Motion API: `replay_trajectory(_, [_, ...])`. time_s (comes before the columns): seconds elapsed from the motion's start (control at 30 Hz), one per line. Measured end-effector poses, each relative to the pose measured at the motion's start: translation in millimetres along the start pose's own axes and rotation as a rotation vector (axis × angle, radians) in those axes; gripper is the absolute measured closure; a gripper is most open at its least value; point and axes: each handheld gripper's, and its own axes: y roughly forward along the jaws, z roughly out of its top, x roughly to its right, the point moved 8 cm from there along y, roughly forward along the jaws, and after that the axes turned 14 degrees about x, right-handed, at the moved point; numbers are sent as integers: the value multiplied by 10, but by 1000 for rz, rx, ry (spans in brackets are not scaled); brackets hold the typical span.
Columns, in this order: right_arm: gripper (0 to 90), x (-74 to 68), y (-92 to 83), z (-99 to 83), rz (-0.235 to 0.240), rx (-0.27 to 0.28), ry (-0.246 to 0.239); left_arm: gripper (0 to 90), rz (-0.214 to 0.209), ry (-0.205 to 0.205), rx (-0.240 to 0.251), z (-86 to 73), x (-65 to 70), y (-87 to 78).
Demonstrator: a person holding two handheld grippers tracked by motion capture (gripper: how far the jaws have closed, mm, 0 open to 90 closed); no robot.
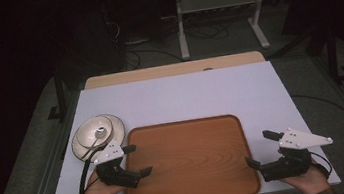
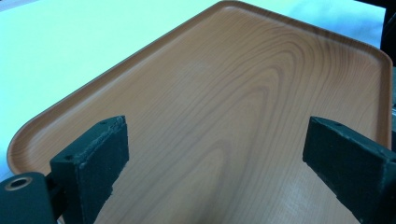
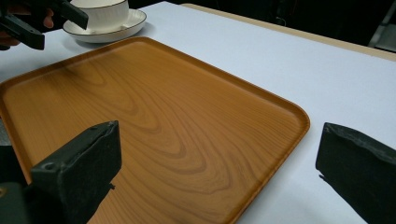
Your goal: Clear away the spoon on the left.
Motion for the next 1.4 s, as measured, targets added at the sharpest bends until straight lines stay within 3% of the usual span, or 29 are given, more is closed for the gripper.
replay_trajectory(0.13, [0,10,1,-5,4,2,0,130,0,4,2,8,-7,6])
replay_trajectory(0.37, [0,47,-17,-23,-1,5,11,206,5,-25,2,34,-38,18])
replay_trajectory(0.63, [0,77,-35,-15,-17,8,11,503,9,-43,8,54,-72,-14])
replay_trajectory(0.7, [0,81,-43,-22,-21,7,10,589,9,-64,-2,57,-93,-26])
replay_trajectory(0.97, [0,104,-60,-7,-28,17,12,867,17,-68,-33,48,-122,-74])
replay_trajectory(1.4, [0,111,-26,-2,-28,16,5,895,32,-89,-59,-25,-214,-135])
